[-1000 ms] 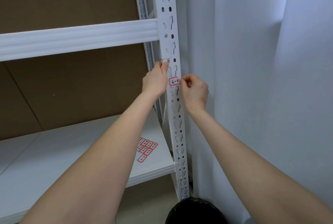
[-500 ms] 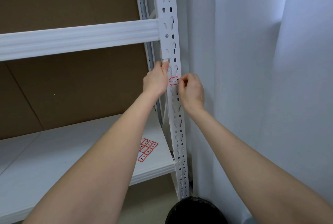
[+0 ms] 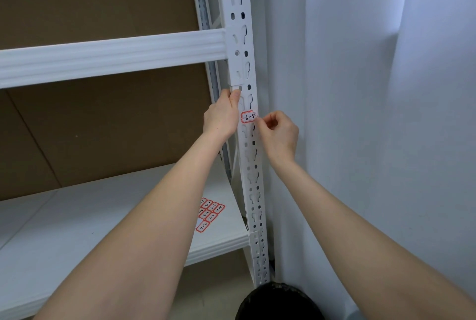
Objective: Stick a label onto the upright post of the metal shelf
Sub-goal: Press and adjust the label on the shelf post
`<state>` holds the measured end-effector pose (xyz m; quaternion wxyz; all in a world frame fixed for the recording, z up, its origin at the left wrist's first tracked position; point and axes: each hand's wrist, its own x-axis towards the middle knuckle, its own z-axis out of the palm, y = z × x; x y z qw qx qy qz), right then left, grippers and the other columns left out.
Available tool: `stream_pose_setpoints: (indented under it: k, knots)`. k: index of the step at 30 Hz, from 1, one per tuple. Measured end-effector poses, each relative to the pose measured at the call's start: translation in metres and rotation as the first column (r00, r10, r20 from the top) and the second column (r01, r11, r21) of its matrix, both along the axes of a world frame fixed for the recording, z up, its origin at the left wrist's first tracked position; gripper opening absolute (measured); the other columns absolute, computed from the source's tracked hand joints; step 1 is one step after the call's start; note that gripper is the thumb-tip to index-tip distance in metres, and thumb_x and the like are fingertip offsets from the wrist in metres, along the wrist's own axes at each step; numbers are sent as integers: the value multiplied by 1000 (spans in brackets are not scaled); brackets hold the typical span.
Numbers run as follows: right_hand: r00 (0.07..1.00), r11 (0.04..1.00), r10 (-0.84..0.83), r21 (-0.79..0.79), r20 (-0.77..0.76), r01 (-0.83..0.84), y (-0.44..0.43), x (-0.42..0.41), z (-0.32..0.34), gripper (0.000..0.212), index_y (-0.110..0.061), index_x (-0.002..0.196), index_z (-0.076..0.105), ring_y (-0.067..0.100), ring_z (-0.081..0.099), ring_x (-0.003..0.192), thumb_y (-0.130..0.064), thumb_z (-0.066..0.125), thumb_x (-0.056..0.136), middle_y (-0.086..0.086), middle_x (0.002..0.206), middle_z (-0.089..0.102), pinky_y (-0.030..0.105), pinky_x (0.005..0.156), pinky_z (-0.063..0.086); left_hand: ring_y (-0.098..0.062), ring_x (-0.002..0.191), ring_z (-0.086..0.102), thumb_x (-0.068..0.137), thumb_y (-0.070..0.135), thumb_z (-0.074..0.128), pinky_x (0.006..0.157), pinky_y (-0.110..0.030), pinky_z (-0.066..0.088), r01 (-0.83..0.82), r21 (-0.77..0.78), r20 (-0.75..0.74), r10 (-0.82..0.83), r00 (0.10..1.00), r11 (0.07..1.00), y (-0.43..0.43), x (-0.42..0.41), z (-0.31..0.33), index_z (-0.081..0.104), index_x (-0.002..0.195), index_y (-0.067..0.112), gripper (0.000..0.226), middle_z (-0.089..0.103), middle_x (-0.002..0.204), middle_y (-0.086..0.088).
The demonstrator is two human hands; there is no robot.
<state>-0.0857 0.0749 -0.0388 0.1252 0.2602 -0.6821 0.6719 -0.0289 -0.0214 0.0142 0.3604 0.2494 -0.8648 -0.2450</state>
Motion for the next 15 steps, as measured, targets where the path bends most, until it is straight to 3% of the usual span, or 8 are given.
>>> stream_pose_setpoints:
  k: [4, 15]
  knots:
    - [995, 997, 66, -50, 78, -62, -1, 2, 1, 27, -27, 61, 49, 28, 64, 73, -25, 65, 83, -4, 65, 59, 48, 74, 55, -31, 99, 62, 100, 49, 19, 89, -48, 50, -3, -3, -2, 3, 1000, 1000, 0, 0, 0, 47, 119, 18, 46, 64, 110, -8]
    - [992, 994, 99, -48, 76, -96, -4, 3, 5, 22, -25, 66, 51, 28, 65, 76, -17, 55, 87, 6, 73, 65, 49, 76, 56, -31, 99, 61, 101, 46, 18, 89, -47, 48, -22, -22, -2, 21, 1000, 1000, 4, 1, 0, 46, 123, 15, 47, 64, 111, -8]
